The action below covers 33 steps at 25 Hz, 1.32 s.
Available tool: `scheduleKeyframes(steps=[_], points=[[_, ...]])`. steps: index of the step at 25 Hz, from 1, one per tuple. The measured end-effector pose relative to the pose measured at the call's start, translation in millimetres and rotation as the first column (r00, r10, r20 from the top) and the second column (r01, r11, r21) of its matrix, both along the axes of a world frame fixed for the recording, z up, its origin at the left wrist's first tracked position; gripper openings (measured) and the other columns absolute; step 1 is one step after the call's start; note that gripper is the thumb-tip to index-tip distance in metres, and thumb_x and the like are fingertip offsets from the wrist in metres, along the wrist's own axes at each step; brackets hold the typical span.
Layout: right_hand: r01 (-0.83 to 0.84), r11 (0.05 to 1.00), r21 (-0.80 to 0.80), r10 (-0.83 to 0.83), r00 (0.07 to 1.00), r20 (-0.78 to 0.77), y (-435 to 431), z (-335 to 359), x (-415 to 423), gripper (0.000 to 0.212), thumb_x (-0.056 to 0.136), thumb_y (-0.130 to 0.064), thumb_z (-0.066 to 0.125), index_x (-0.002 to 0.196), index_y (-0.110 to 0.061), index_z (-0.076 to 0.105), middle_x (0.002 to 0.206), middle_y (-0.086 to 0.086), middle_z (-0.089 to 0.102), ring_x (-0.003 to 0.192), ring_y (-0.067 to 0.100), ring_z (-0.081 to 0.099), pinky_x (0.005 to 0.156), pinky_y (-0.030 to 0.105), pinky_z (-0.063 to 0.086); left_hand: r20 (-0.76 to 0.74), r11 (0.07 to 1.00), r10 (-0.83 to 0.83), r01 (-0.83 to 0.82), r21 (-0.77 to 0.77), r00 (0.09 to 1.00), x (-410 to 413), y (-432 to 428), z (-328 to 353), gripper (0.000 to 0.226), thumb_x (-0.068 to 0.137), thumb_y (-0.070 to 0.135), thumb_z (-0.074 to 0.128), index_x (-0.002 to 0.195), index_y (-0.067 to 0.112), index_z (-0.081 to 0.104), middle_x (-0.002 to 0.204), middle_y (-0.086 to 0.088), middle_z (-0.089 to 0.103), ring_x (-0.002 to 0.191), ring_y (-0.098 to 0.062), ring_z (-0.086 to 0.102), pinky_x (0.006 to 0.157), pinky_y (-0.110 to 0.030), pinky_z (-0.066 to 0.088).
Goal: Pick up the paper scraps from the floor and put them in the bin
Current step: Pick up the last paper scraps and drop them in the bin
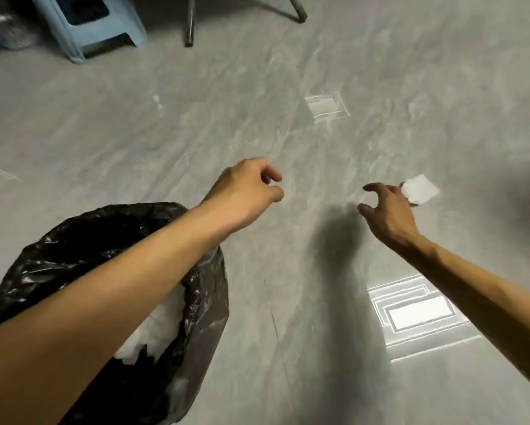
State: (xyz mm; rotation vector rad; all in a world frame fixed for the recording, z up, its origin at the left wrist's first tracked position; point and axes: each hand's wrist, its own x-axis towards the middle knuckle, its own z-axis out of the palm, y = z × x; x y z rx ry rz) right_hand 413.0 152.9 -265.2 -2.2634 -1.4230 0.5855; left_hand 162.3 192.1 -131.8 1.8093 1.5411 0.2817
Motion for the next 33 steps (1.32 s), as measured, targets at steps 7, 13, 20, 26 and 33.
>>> scheduleKeyframes(steps=[7, 13, 20, 26, 33], points=[[0.11, 0.988, -0.109, -0.091, 0.982, 0.165, 16.6, -59.6, 104.7, 0.035, 0.093, -0.016, 0.054, 0.124, 0.0, 0.06, 0.127, 0.036, 0.051, 0.12, 0.052, 0.045, 0.105, 0.046, 0.037, -0.216, 0.998, -0.062, 0.053, -0.046, 0.974, 60.4, 38.8, -75.6, 0.035, 0.086, 0.025, 0.064, 0.12, 0.02, 0.06, 0.118, 0.0, 0.059, 0.09, -0.018, 0.056, 0.067, -0.023, 0.041], [-0.013, 0.997, 0.072, 0.016, 0.999, -0.049, -12.1, -59.5, 52.6, 0.011, 0.084, -0.005, 0.061, 0.09, -0.005, 0.07, 0.088, 0.01, 0.07, 0.083, 0.029, 0.064, 0.07, 0.029, 0.046, -0.573, 0.995, 0.016, -0.068, -0.07, 0.819, 46.8, 66.4, -141.7, 0.056, 0.091, 0.011, 0.051, 0.144, 0.012, 0.035, 0.144, -0.015, 0.037, 0.129, -0.037, 0.04, 0.102, -0.045, 0.042], [0.279, 0.957, 0.081, -0.18, 0.789, -0.588, -28.4, -31.8, -24.5, 0.008, 0.084, -0.011, 0.068, 0.082, -0.019, 0.07, 0.073, 0.0, 0.069, 0.059, 0.005, 0.058, 0.053, 0.01, 0.044, -0.598, 0.999, -0.031, 0.011, -0.037, 0.801, 36.6, 60.6, -158.5, 0.034, 0.097, 0.022, 0.048, 0.126, 0.005, 0.055, 0.131, -0.019, 0.056, 0.114, -0.038, 0.056, 0.094, -0.038, 0.047], [0.285, 0.95, -0.128, -0.261, 0.494, -0.83, -41.6, 6.0, -67.1, 0.009, 0.089, 0.001, 0.06, 0.092, -0.005, 0.067, 0.071, 0.01, 0.066, 0.047, 0.007, 0.06, 0.053, 0.019, 0.044, -0.037, 0.993, -0.012, 0.017, 0.119, 0.999, 40.1, 21.7, -50.1, 0.014, 0.079, 0.009, 0.065, 0.081, 0.023, 0.067, 0.075, 0.001, 0.071, 0.066, -0.012, 0.069, 0.058, -0.021, 0.055], [0.027, 0.999, 0.022, 0.006, 0.497, -0.867, -42.8, 109.9, -166.1, 0.012, 0.091, -0.005, 0.061, 0.083, -0.013, 0.066, 0.065, 0.003, 0.067, 0.06, 0.01, 0.059, 0.057, 0.02, 0.044, 0.075, 0.955, 0.108, -0.124, 0.268, 0.991, -108.6, -59.0, 63.9, 0.016, 0.078, 0.012, 0.071, 0.075, 0.027, 0.067, 0.059, 0.018, 0.062, 0.049, 0.002, 0.055, 0.053, -0.004, 0.04]])
